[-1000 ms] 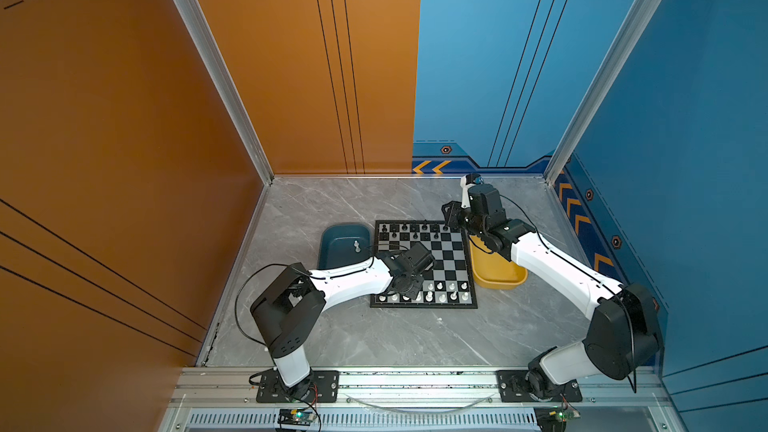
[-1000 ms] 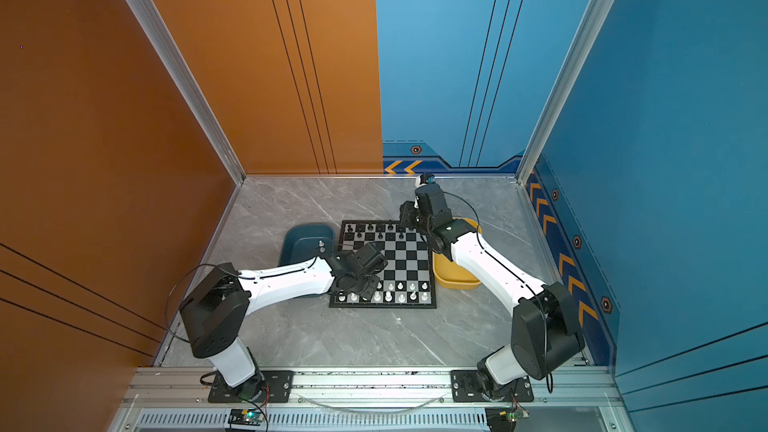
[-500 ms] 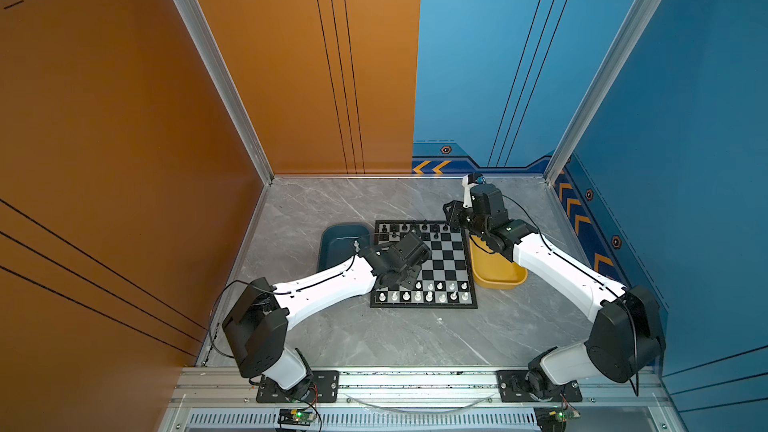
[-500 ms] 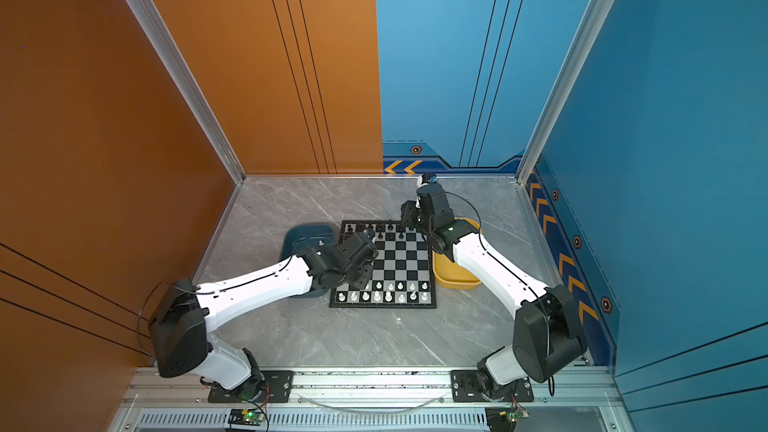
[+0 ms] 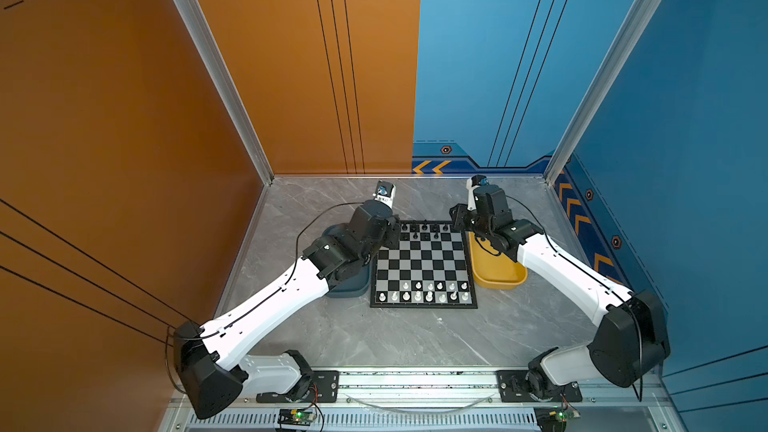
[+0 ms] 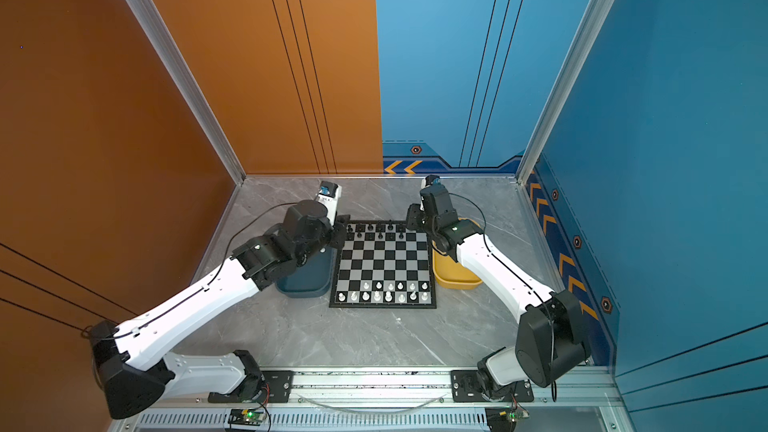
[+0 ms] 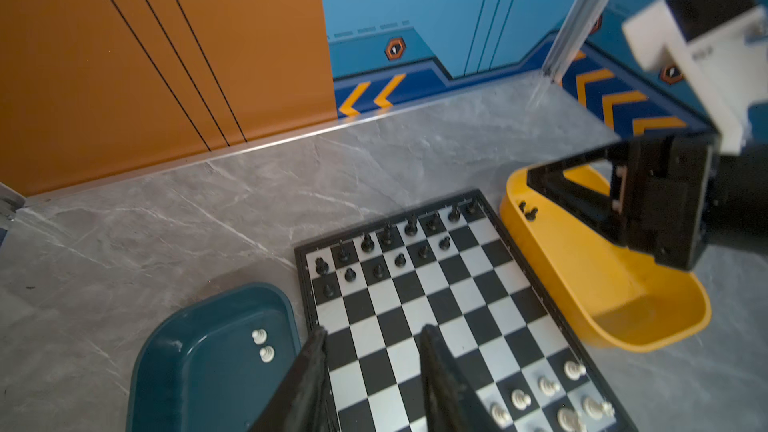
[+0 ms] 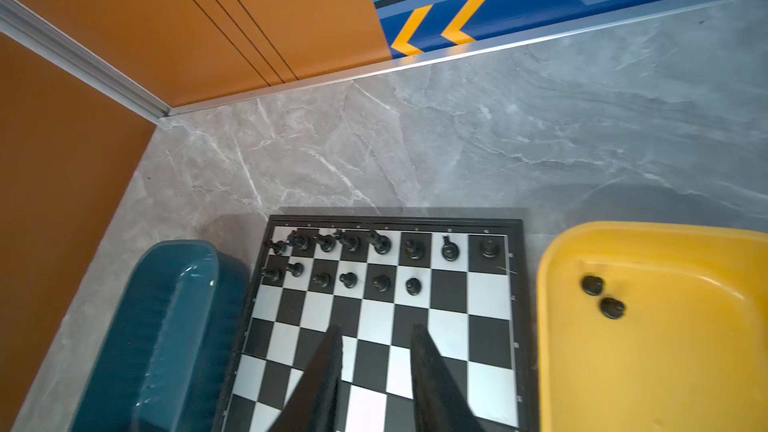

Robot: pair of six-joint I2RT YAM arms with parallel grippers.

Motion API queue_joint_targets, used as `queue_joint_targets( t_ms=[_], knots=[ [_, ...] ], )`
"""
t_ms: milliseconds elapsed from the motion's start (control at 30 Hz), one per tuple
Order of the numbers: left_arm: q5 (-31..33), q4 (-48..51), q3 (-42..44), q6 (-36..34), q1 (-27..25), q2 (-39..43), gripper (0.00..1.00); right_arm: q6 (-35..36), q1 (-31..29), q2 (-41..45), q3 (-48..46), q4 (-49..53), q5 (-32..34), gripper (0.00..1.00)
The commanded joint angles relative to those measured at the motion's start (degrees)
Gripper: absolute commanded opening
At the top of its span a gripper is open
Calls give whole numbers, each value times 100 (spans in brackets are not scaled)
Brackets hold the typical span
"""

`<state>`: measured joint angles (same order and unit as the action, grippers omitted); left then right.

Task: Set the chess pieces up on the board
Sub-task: 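Raise the left gripper while the right gripper moves over the yellow tray, then lower the right gripper into the yellow tray toward a black pawn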

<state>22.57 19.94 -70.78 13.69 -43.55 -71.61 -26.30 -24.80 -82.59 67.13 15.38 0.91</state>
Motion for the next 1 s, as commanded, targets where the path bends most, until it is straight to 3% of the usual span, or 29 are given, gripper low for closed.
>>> queue_joint_targets(
  t_ms=[0,200,367,700,967],
  knots=[
    [97,-588,356,8,187,224,42,415,296,179,258,730,305,31],
    [-75,-1220,1137,195,539,684,46,805,841,-132,440,1292,235,32],
    [-179,-1382,1642,340,870,975,51,916,1295,-670,566,1454,-195,35],
    [-534,-1414,1792,454,1217,933,54,1012,1596,-1879,881,1505,-216,32],
    [-644,-1414,1795,502,1279,877,55,1021,1678,-2268,934,1495,-142,30]
  ],
)
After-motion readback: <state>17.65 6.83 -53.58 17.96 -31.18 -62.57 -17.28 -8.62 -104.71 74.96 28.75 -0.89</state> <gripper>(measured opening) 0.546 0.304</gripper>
